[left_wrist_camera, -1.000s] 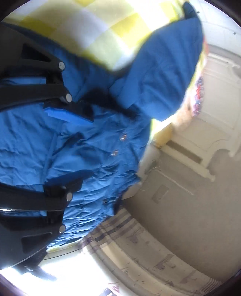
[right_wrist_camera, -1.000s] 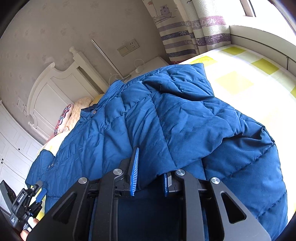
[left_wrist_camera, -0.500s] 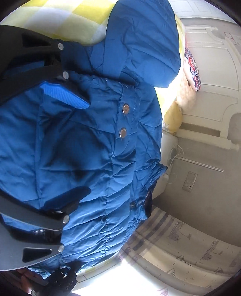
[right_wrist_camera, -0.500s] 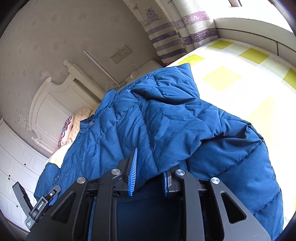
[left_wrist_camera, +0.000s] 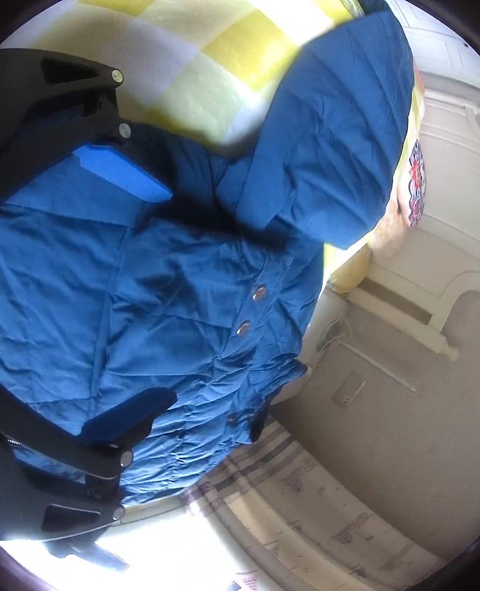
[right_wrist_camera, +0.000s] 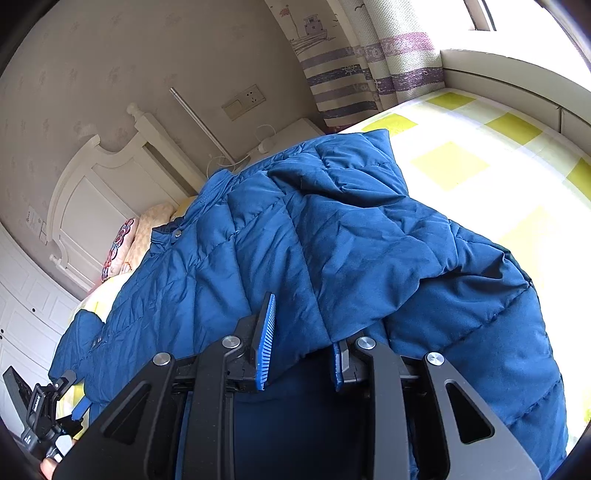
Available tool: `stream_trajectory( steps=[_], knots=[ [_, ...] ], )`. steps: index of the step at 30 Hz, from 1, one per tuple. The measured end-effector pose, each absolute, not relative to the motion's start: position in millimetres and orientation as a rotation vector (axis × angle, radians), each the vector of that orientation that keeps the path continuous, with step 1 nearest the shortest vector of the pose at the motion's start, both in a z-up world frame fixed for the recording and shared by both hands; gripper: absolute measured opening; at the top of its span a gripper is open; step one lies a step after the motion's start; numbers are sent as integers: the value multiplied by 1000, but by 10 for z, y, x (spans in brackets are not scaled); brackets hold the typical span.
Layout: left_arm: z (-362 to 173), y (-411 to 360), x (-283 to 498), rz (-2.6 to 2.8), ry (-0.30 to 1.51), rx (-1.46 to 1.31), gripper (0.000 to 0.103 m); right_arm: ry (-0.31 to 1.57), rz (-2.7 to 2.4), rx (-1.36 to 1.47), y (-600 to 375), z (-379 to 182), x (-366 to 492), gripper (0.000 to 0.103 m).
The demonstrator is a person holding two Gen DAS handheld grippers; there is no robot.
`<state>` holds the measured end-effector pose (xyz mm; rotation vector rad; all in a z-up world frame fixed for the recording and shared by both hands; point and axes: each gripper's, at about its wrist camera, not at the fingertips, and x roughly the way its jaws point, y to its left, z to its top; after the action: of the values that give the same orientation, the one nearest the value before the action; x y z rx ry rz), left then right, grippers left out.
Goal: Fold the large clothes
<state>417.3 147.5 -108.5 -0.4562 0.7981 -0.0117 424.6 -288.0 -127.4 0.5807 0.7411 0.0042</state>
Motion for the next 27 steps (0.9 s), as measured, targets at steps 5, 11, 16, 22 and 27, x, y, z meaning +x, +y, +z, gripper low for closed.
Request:
stream_trajectory(
  steps=[5,11,16,22,27],
  knots=[
    [-1165,1444,4205,-33,794,-440,25,697,28,590,-2896,-1240,4197,15],
    [-831,1380,3724,-99,671,-391,19,650,-1,650,-3036,-1228,4076,13],
    [-1187,1461,3936,-2,844,-374,37,775,-12,605,-2972,-1304,4244,14],
    [-544,1472,3586,147,559,-225,97,703,-71,649,-3155,-1105,3766,23],
    [-467,999,3994,-9,623,-71,100,644,-128,400,-2939,-797,3789,23]
  ],
)
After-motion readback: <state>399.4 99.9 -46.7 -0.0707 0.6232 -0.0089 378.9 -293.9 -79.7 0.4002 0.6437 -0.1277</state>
